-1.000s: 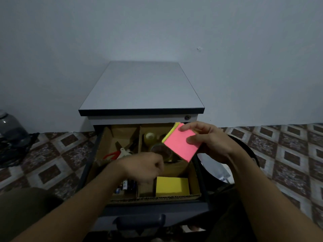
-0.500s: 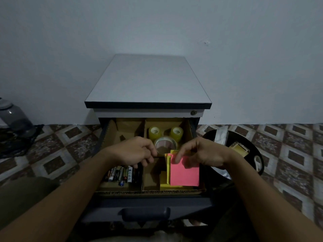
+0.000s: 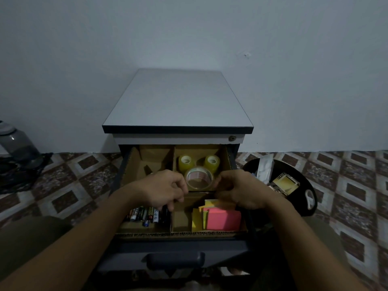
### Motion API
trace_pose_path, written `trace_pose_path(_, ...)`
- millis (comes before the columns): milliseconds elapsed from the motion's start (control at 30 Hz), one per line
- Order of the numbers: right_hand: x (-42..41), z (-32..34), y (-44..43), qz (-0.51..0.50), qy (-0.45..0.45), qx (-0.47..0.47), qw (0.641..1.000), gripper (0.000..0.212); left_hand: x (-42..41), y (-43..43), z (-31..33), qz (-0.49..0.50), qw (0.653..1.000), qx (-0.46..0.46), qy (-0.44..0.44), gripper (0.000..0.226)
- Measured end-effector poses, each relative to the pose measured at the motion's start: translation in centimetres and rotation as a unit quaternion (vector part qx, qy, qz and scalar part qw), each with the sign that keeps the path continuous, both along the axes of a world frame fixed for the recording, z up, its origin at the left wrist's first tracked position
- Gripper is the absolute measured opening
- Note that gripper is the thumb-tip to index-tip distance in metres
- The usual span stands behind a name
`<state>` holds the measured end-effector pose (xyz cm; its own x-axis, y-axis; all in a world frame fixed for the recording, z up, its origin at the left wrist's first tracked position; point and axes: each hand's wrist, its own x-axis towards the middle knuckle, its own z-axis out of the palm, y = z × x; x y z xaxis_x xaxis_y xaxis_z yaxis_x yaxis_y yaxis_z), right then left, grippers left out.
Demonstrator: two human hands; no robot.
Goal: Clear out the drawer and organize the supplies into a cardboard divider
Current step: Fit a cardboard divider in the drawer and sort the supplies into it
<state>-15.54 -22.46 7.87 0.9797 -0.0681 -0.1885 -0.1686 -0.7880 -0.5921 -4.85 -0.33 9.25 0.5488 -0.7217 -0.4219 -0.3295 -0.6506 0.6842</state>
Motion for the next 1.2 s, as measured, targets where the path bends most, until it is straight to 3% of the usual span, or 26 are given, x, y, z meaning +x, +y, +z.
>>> trace_pose_path(133,-0.5,1.3,-0.8,-0.055,-0.047,0.066,0.995,0.014,-1.3,-0.5,-0.6,-0.030,0.999,0.019,0.034,0.012)
trace_pose_path(233,-0.7,2.4,-0.7,0.008,0.039,-0.006,0.999,0.022,-2.5,-1.8,-1.8,-0.022,0.997,0.039,0.067,0.031)
trace_pose_path(333,-0.6,2.6,0.1,0.045,0.084,-0.108,0.990,0.038,-3.2,-3.3,-2.9,0.002,0.996,0.075,0.057,0.034)
trace_pose_path(533,-0.4,2.4,0.6,0.049,0.121,-0.134,0.982,0.047,-4.7,-5.7,-4.7,0.094,0.994,0.049,0.037,0.041)
trace_pose_path(633,-0.5,2.5,0.6,0.051,0.121,-0.129,0.983,0.046,-4.8,-6.0,-5.6,0.148,0.985,0.001,0.086,0.038)
trace_pose_path(733,-0.8,2.6,0.4,0.049,0.111,-0.106,0.987,0.043,-5.1,-5.9,-6.1,0.180,0.963,-0.044,0.197,0.024)
trace_pose_path(933,-1.3,2.9,-0.8,0.015,0.056,-0.015,0.998,0.028,-4.0,-5.7,-6.6,0.151,0.973,-0.017,0.175,0.029)
trace_pose_path(1067,-1.7,3.3,-1.4,-0.040,0.002,0.082,0.996,0.021,-3.5,-5.6,-6.9,0.149,0.967,-0.019,0.204,0.011)
trace_pose_path(1200,-2.0,3.6,-1.8,-0.049,-0.015,0.105,0.993,0.016,-3.5,-5.5,-6.5,0.156,0.959,-0.022,0.234,0.010)
